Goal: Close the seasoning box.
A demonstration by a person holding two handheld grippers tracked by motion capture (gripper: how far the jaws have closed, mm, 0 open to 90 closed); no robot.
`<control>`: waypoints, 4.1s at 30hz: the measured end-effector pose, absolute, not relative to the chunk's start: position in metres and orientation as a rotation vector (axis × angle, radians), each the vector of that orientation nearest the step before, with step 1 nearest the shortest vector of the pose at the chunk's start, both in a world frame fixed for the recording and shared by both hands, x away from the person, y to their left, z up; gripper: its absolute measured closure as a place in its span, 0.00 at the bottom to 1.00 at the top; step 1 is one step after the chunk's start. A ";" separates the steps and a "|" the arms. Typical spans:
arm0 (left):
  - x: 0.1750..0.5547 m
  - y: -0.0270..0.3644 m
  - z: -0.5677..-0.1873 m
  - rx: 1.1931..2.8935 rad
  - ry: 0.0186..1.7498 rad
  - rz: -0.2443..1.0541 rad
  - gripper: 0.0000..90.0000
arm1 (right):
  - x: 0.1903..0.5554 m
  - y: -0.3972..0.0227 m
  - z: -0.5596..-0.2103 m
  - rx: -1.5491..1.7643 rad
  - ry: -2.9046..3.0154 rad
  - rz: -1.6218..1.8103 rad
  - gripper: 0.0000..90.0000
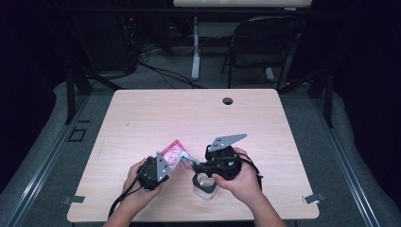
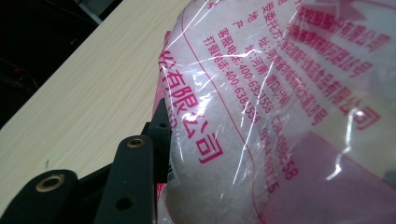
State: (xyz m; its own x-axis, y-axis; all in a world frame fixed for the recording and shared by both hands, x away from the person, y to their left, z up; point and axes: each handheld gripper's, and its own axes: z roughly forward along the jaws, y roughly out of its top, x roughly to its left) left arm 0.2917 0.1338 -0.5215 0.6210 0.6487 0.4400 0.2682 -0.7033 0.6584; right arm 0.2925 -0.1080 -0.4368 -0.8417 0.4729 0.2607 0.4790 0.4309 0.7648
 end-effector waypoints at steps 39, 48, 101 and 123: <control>0.289 0.115 -0.512 2.365 0.514 1.139 0.66 | 0.280 -0.124 -0.443 -0.950 -2.671 -1.300 1.00; 0.287 0.113 -0.510 2.372 0.470 1.201 0.66 | 0.278 -0.125 -0.445 -0.948 -2.679 -1.261 1.00; 0.282 0.096 -0.498 2.474 0.272 1.412 0.66 | 0.278 -0.139 -0.463 -1.019 -2.677 -1.142 1.00; 0.281 0.091 -0.488 2.543 0.223 1.427 0.67 | 0.280 -0.143 -0.465 -1.050 -2.672 -1.142 1.00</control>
State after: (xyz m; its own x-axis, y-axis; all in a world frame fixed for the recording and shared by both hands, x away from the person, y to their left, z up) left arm 0.2808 0.0913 -0.4880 0.5176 0.2363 0.8223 0.0261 -0.9650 0.2608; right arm 0.2804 -0.1430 -0.4649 -0.7678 0.5682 0.2961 0.6068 0.4962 0.6210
